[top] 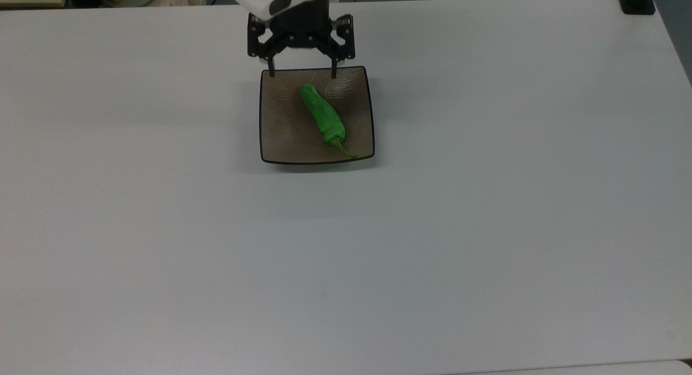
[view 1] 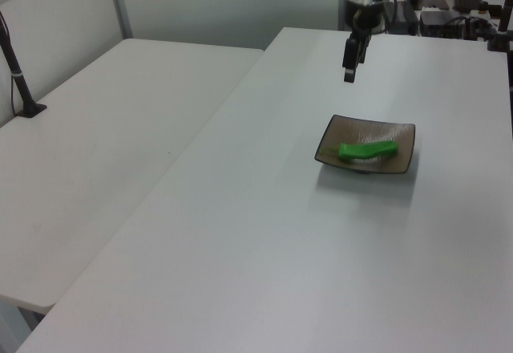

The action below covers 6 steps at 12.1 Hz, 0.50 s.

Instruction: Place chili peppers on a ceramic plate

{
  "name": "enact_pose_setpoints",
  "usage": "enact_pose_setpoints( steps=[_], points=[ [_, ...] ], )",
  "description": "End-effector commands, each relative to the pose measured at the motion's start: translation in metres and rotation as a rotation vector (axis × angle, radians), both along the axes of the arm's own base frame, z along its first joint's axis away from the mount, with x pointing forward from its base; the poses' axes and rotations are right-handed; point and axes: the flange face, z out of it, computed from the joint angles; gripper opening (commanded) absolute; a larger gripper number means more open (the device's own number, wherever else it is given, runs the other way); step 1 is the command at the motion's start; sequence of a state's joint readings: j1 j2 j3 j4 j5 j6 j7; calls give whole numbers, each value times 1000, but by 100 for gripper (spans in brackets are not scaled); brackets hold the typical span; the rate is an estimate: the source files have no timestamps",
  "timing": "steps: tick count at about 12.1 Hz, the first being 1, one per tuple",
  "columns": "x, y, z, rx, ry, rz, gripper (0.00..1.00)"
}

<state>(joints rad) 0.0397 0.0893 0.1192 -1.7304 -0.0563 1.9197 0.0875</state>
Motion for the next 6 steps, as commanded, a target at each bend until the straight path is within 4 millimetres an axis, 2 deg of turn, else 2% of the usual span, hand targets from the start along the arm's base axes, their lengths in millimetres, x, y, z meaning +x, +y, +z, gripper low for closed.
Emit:
enact_pose_setpoints(
  steps=[1,6],
  points=[
    [-11,-15,31,99,-4,-67,100],
    [-27,-29,29,44,92,81,100]
  ],
)
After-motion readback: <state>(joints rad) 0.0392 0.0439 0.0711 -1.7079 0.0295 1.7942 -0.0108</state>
